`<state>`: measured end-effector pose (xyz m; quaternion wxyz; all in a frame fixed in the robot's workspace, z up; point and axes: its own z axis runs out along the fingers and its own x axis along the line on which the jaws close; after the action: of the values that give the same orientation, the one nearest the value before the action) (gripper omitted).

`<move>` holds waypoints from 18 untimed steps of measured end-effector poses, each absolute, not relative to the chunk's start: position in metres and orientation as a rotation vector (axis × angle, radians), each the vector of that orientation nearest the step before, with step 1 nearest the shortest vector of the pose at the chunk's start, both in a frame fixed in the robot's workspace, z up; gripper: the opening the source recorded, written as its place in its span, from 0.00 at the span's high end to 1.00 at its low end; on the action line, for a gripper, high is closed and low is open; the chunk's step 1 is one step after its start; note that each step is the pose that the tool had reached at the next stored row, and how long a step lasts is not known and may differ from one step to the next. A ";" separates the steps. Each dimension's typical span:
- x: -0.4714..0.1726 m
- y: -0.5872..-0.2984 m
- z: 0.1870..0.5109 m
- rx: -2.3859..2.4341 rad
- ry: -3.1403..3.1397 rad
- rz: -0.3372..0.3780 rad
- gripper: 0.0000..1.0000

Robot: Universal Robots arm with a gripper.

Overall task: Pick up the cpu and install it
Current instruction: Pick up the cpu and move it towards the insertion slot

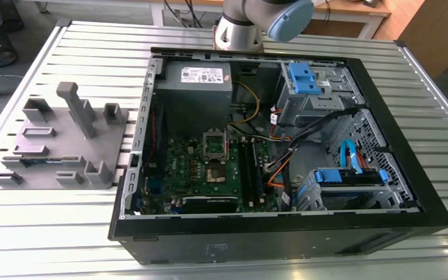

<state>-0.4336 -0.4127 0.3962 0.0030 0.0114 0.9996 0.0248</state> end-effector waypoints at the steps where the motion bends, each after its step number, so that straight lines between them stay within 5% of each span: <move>1: -0.432 -0.413 0.396 0.036 3.134 0.078 0.53; 18: -0.399 -0.413 0.396 0.036 3.134 0.078 0.53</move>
<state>-0.3995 -0.4127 0.3961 0.0031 0.0114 0.9996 0.0248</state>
